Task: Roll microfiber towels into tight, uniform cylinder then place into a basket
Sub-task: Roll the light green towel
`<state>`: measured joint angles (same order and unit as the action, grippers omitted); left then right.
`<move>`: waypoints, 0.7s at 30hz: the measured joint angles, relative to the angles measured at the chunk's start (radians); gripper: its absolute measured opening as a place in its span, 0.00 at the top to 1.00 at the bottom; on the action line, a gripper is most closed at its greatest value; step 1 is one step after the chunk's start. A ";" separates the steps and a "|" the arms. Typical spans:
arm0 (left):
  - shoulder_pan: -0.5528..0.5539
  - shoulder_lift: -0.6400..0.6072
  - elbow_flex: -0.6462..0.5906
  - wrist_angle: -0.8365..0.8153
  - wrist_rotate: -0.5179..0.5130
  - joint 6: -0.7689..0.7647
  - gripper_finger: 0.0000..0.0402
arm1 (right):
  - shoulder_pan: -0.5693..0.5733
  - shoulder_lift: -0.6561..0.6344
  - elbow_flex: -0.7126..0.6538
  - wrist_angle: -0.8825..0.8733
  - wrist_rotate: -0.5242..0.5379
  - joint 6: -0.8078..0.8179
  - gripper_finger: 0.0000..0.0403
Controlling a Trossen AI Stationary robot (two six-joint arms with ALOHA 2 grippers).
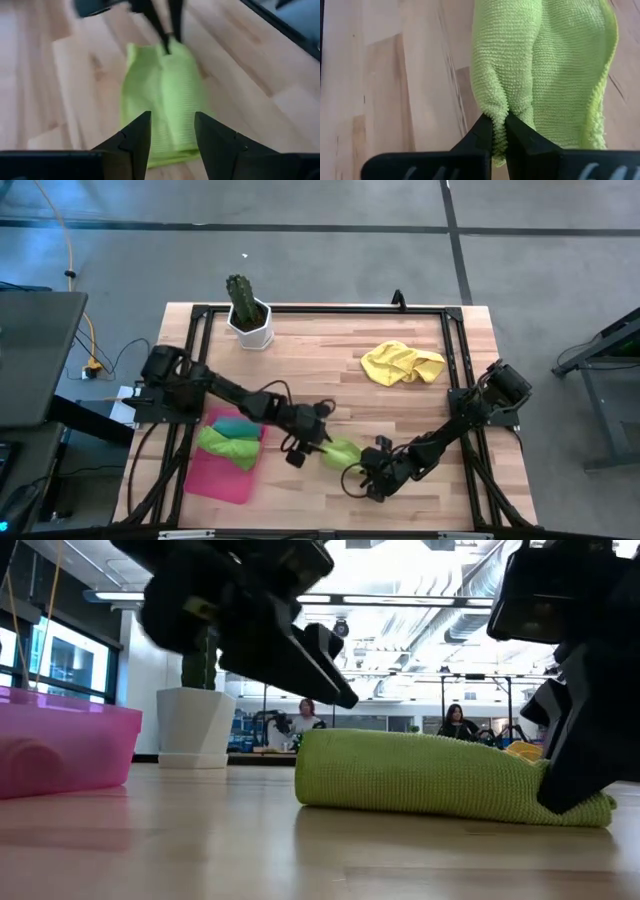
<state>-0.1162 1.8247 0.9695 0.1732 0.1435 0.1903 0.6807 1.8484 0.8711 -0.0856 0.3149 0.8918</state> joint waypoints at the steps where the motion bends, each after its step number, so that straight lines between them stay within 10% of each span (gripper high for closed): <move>1: -0.018 0.006 0.000 0.008 -0.001 0.027 0.65 | 0.000 0.000 0.000 0.000 0.000 0.016 0.99; 11: -0.135 0.065 0.000 0.074 -0.247 0.060 0.65 | -0.008 0.000 -0.003 0.032 -0.019 0.078 0.98; 21: -0.135 0.130 0.002 0.061 -0.139 -0.020 0.65 | -0.008 0.002 -0.004 0.046 -0.023 0.077 0.98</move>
<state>-0.2517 1.9549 0.9710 0.2345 0.0049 0.1705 0.6727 1.8503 0.8673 -0.0399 0.2921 0.9688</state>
